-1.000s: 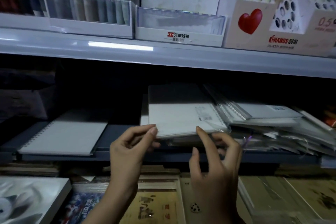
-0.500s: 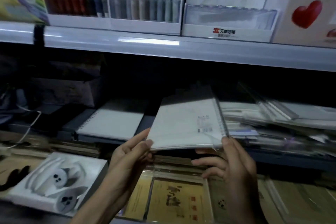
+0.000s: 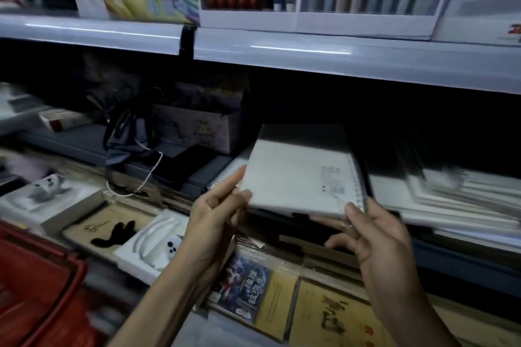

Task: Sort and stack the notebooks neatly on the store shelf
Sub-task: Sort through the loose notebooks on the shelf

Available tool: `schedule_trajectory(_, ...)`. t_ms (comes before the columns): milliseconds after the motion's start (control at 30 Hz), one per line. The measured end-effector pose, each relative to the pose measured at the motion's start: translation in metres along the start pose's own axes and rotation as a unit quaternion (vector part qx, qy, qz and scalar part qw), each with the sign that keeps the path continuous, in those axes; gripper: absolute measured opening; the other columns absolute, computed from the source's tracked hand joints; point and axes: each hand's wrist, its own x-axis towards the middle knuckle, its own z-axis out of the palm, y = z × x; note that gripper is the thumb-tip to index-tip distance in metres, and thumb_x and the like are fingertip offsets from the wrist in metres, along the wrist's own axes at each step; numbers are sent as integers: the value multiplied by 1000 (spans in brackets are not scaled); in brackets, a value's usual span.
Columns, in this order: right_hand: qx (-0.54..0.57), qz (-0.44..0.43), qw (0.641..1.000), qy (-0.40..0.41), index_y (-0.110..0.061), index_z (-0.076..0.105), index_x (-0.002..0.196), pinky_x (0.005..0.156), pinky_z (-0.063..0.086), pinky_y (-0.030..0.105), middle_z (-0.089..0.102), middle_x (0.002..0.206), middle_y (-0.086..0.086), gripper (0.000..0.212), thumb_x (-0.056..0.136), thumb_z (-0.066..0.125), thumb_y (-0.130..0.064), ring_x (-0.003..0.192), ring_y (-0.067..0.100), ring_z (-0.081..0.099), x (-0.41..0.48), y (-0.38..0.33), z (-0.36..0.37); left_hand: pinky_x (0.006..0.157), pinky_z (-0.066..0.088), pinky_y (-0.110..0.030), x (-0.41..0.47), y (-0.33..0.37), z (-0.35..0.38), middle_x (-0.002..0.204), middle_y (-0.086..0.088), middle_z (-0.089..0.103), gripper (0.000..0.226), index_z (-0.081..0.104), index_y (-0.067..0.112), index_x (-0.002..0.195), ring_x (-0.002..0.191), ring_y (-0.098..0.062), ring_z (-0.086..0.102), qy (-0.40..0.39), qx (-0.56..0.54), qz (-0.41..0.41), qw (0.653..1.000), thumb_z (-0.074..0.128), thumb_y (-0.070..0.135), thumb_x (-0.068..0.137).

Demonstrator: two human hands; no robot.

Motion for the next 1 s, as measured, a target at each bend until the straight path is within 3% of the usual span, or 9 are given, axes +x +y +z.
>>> schedule_trajectory(67, -24, -3, 999, -27, -5, 57, 131, 51, 55, 26, 75, 114, 12, 27, 107, 45, -7, 94, 36, 76, 20, 8, 11, 89, 50, -33, 13, 8, -8, 126, -10, 71, 56, 68, 18, 138, 107, -26, 63, 9, 29, 25, 999, 80, 10, 84)
schedule_trajectory(133, -59, 0, 998, -33, 0, 53, 135, 44, 50, 25, 75, 111, 12, 30, 108, 44, -10, 85, 36, 76, 40, 20, 18, 67, 46, -22, 24, 13, -15, 102, -8, 66, 51, 68, 19, 139, 84, -19, 57, 37, 73, 56, 995, 78, 11, 90)
schedule_trajectory(267, -180, 44, 983, -5, 1, 48, 140, 29, 31, 23, 74, 72, 12, 40, 107, 51, -22, 42, 24, 60, 66, 54, 18, 70, 53, -15, 34, 4, -27, 85, -4, 72, 37, 67, 22, 134, 77, -6, 66, 112, 229, 90, 963, 71, 12, 98)
schedule_trajectory(367, -242, 62, 968, 22, -11, 42, 153, 31, 30, 21, 72, 65, 13, 53, 105, 58, -24, 36, 22, 55, 65, 67, 19, 72, 53, -25, 34, -13, -42, 85, -1, 77, 30, 74, 15, 126, 77, -13, 72, 155, 371, 80, 912, 75, 23, 97)
schedule_trajectory(600, -237, 50, 970, 12, -19, 41, 153, 41, 44, 30, 76, 74, 11, 60, 100, 65, -31, 56, 29, 68, 50, 59, 14, 67, 48, -31, 12, -6, -39, 85, 14, 68, 28, 75, 27, 121, 81, -12, 68, 178, 593, 122, 776, 72, 41, 96)
schedule_trajectory(667, -285, 22, 958, 10, -25, 39, 154, 48, 49, 26, 77, 81, 1, 65, 97, 68, -35, 67, 19, 73, 41, 57, 9, 65, 50, -34, -2, -6, -29, 92, 13, 62, 28, 75, 28, 121, 83, -17, 67, 164, 651, 157, 725, 72, 39, 96)
schedule_trajectory(767, -424, -89, 900, 56, -32, 47, 150, 68, 55, 22, 70, 93, -15, 61, 94, 70, -43, 83, 1, 67, 25, 53, -5, 64, 54, -38, -18, -8, -7, 95, 11, 62, 27, 73, 28, 122, 86, -19, 67, 114, 664, 227, 703, 71, 36, 96)
schedule_trajectory(900, -490, -228, 836, 90, -28, 57, 142, 78, 57, 30, 61, 108, -17, 49, 95, 68, -39, 97, 4, 61, 4, 37, -25, 68, 53, -42, -26, -26, 32, 90, 6, 63, 29, 71, 21, 128, 84, -22, 63, 24, 672, 335, 660, 62, 32, 102)
schedule_trajectory(1000, -520, -335, 776, 120, -18, 63, 136, 85, 58, 33, 65, 116, -7, 41, 97, 67, -29, 106, 11, 64, -17, 21, -47, 70, 50, -40, -32, -48, 65, 94, 4, 63, 37, 70, 19, 130, 84, -21, 61, -22, 661, 369, 653, 51, 38, 104)
